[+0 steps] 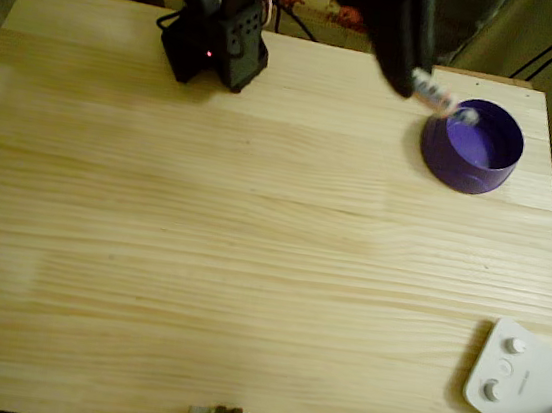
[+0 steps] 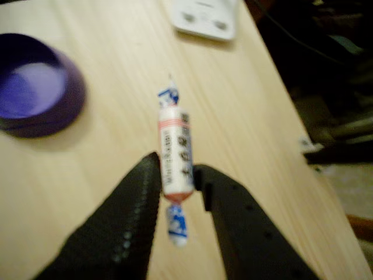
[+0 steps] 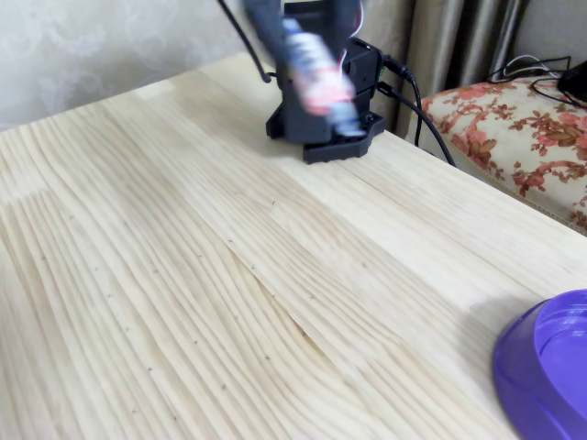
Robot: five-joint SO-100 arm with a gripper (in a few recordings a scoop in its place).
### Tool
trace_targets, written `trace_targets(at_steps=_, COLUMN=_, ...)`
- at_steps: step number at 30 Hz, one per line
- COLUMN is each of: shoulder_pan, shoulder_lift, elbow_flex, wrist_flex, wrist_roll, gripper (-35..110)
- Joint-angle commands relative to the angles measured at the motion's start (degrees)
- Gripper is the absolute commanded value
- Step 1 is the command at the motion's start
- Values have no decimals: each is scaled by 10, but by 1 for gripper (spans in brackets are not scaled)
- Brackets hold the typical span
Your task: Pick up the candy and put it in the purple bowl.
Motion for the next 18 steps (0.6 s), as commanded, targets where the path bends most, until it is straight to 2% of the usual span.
trace_targets(at_steps=1, shoulder_pan=-83, shoulder_lift=0, elbow_flex=-25, wrist_flex=-26, wrist_roll=3, gripper=9)
trace_targets(at_steps=9, shoulder_pan=-170, shoulder_lift=-75, elbow_flex=-44, wrist_flex=-83, wrist_roll=25, gripper=6)
trace_targets(at_steps=18, shoulder_pan=-210, shoulder_lift=-171, elbow_flex=-123, wrist_flex=-114, wrist_roll=52, gripper=3)
